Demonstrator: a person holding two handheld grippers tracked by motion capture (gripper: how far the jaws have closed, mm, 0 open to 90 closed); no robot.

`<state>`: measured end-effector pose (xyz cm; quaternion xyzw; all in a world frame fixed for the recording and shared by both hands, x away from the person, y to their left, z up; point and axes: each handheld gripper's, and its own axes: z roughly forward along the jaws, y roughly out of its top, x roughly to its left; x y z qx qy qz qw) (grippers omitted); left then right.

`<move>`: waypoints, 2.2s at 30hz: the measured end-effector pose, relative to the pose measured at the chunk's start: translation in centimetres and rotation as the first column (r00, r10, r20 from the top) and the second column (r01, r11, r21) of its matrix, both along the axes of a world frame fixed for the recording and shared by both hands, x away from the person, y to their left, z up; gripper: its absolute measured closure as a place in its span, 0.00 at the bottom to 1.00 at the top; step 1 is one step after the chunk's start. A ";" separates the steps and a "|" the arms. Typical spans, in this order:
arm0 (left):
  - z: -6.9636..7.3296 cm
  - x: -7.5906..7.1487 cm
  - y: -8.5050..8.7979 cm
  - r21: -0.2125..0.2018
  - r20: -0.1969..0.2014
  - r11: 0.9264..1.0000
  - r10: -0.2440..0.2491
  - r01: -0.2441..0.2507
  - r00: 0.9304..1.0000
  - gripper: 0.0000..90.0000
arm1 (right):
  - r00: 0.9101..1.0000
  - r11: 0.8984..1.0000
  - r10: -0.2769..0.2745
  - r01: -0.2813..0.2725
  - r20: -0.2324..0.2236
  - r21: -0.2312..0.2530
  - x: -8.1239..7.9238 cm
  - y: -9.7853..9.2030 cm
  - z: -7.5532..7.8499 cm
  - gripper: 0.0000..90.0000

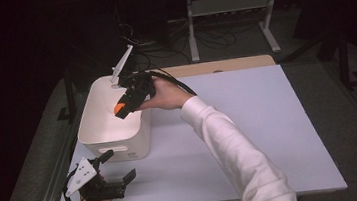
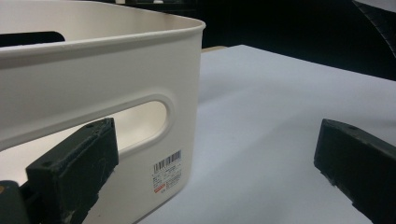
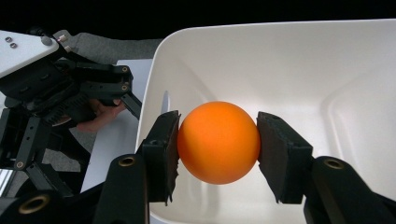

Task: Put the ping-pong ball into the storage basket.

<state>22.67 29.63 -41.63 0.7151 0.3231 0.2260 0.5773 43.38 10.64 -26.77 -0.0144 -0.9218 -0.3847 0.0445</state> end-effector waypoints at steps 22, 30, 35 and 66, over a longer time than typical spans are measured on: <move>0.0 0.0 0.0 -0.001 0.003 1.000 0.002 -0.002 1.000 0.00 | 0.999 0.999 -0.049 0.049 0.000 -0.023 0.7 1.0 -1.4 0.34; 0.1 -0.1 0.0 -0.005 0.004 1.000 0.007 -0.007 1.000 0.00 | 0.991 0.992 -0.130 0.130 0.016 0.006 1.0 -0.3 -0.6 0.04; 0.1 -0.1 0.0 0.003 0.003 1.000 0.007 -0.007 1.000 0.00 | 0.988 0.988 -0.150 0.149 0.031 0.035 0.8 -1.4 -0.2 0.00; 0.0 -0.1 0.0 0.006 0.000 1.000 0.006 -0.006 1.000 0.00 | 0.963 0.956 -0.270 0.266 0.021 0.120 -0.4 -9.2 -1.5 0.00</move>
